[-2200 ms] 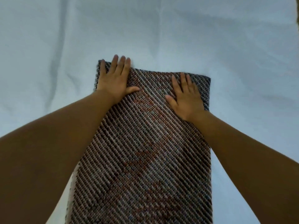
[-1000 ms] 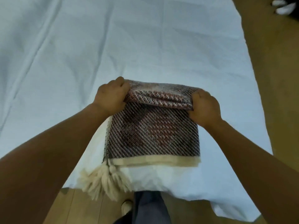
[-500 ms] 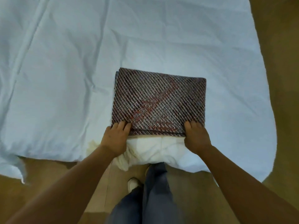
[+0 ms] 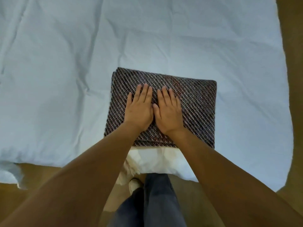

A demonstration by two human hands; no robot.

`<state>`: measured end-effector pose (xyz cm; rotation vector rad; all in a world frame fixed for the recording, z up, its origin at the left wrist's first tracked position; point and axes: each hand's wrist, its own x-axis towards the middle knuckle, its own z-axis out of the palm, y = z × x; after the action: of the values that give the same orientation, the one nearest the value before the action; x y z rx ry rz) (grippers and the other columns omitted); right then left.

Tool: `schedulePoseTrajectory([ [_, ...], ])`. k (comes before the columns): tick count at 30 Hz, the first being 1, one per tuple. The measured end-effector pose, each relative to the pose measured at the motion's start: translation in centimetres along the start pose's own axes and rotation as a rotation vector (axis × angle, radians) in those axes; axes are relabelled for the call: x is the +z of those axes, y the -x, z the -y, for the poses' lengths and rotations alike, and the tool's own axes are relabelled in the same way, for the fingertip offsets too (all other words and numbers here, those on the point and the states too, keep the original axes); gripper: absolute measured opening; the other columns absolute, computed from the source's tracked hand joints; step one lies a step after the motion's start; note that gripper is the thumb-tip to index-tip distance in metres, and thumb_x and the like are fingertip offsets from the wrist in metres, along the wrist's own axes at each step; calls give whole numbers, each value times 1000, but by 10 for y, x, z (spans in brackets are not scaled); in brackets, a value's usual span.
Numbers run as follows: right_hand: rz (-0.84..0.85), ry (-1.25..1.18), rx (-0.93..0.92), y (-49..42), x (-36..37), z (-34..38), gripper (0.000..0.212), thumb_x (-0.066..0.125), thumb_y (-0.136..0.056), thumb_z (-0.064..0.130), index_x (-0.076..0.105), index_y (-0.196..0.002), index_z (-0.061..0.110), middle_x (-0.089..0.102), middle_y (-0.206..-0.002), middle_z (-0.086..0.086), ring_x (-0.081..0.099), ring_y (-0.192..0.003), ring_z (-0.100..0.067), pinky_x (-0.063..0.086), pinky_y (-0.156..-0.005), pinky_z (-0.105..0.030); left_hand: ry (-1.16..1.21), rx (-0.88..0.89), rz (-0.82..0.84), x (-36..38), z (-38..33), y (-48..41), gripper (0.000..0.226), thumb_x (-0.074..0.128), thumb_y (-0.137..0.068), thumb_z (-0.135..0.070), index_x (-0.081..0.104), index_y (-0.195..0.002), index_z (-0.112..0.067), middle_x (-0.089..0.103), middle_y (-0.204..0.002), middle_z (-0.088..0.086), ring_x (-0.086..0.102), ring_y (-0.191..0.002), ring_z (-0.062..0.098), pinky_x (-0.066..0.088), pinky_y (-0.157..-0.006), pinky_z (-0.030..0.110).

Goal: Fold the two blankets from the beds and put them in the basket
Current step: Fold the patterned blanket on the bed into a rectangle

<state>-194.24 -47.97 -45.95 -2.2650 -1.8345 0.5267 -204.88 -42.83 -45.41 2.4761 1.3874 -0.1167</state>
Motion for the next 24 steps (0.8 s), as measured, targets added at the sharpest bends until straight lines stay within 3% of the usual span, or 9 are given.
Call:
schedulePoseTrajectory([
  [4,84,215,-81,-29,19,-37,57,12,-95,47,-15,-141,26,-12,-156,2,-12,-144,-19,-19,-110,-38,-27,61,-20,20,20,-33,57,15,-97,-40,-2,-148,-19,-3,-157,-1,-12,-142,12,-14,-111,35],
  [8,40,232,-105,-43,38,-53,58,11,-90,50,-5,-142,29,-9,-151,2,-10,-140,-18,-18,-110,-38,-6,5,-30,45,28,-51,66,11,-89,-49,-1,-147,-20,0,-157,2,-13,-138,8,-14,-111,34],
  [14,-36,178,-72,-43,39,-61,65,28,-87,46,16,-146,21,19,-155,-10,5,-139,-19,-5,-112,-38,9,-152,-114,51,36,-48,78,22,-84,-54,5,-148,-13,5,-156,16,-1,-143,23,-13,-110,31],
  [18,-10,200,26,-33,28,-79,68,24,-87,50,7,-147,23,8,-157,-10,-3,-140,-17,-12,-112,-34,10,-287,-68,50,40,-39,85,13,-81,-64,-8,-147,-14,-8,-155,19,-9,-143,29,-18,-110,34],
  [24,-35,186,189,-7,23,-106,64,13,-88,56,-9,-142,31,-7,-155,1,-4,-144,-20,-17,-111,-33,72,-372,-47,56,60,-14,90,12,-80,-72,-11,-147,-16,-9,-156,16,-10,-143,31,-8,-112,46],
])
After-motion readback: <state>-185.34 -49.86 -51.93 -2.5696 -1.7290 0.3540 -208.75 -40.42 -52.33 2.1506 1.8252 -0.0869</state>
